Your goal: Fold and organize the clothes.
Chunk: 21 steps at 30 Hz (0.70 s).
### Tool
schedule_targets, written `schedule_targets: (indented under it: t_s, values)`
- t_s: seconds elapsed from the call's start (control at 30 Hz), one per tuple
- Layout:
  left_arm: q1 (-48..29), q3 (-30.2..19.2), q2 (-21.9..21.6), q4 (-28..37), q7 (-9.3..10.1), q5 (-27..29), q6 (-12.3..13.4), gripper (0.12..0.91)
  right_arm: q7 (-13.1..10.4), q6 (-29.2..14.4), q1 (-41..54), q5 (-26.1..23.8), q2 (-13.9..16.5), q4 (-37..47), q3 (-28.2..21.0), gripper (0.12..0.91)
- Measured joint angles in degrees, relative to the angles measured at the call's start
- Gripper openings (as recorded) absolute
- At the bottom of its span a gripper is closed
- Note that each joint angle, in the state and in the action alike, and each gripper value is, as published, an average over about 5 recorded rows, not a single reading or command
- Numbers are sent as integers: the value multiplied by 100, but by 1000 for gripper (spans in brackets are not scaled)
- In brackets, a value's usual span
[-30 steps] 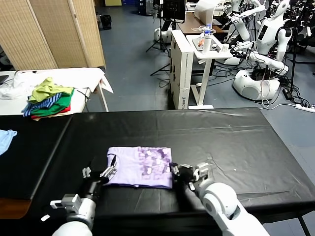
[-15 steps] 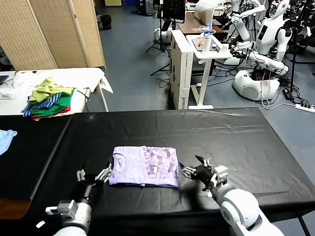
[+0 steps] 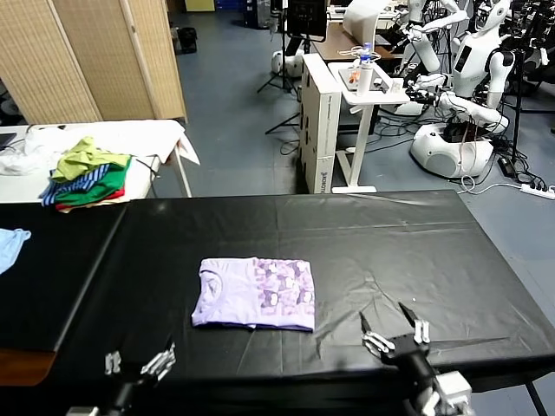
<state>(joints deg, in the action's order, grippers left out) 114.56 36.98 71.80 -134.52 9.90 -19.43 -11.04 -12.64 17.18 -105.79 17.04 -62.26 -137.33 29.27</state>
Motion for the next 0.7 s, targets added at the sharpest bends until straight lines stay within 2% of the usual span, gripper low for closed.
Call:
schedule_targets:
  t_s: [0.2, 0.4, 0.7]
  values:
    - [416, -70, -28, -244, 116, 7, -234, 907, -380, -634, -1020, -312, -110, -188, 17, 907]
    - [544, -86, -19, -321, 125, -4, -323, 907, -431, -764, -1490, -321, -130, -229, 24, 907]
    - [615, -83, -2, -339, 98, -2, -343, 907, -445, -799, -1669, -313, -135, -244, 25, 907]
